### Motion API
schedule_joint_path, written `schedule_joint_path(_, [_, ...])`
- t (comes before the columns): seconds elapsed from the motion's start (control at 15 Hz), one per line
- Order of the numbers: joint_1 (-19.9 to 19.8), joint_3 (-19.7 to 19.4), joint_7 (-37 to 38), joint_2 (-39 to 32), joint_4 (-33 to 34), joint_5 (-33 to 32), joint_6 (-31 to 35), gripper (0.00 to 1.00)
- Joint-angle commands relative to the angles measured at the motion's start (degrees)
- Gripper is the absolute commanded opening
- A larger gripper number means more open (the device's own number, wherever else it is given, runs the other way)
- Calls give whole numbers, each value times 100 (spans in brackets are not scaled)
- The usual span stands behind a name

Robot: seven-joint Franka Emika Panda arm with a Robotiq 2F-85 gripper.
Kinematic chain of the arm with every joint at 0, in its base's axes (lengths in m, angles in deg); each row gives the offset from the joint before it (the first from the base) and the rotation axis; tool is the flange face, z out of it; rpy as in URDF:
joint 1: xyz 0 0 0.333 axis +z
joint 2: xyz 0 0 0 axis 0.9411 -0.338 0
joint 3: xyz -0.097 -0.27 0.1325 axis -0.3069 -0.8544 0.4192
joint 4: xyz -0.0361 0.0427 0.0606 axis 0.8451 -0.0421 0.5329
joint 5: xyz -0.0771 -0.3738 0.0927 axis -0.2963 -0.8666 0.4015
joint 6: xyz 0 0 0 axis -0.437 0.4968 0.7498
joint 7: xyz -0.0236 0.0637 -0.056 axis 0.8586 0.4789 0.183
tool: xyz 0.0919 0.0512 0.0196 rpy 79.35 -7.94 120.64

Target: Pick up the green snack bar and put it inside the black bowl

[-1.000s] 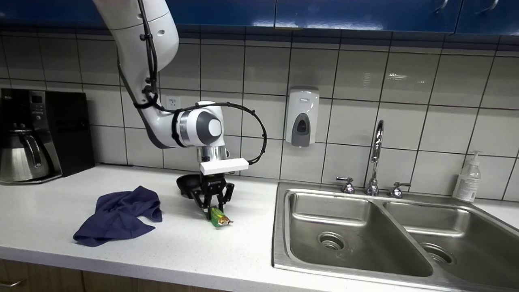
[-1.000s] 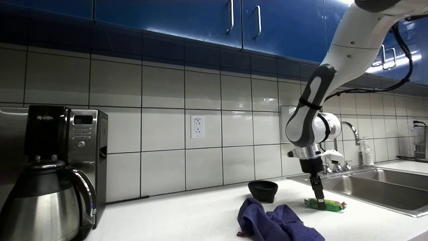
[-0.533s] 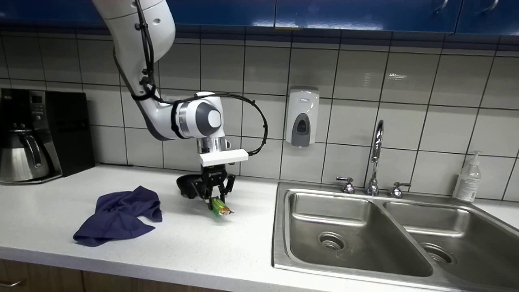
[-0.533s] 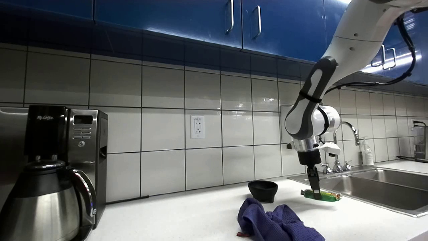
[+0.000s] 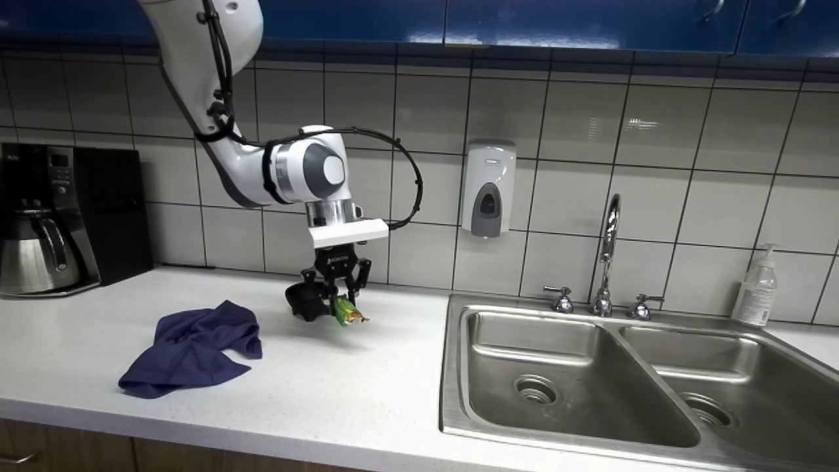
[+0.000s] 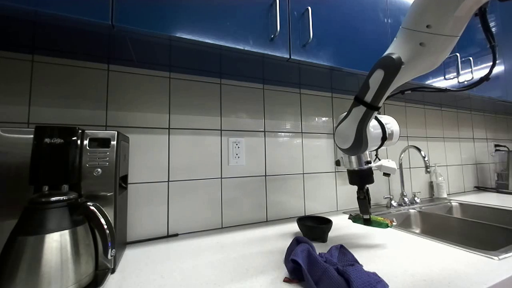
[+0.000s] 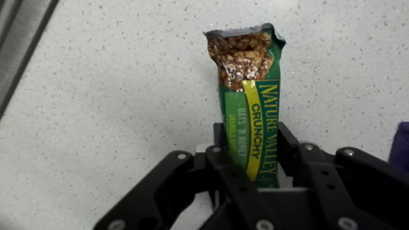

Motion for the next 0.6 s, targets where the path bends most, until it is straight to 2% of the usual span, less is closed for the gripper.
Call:
schedule_joint_path(0.0, [88,76,333,211,-46,-156,-148,16])
schedule_joint_path(0.53, [258,108,810,258,209,-281,-301,16])
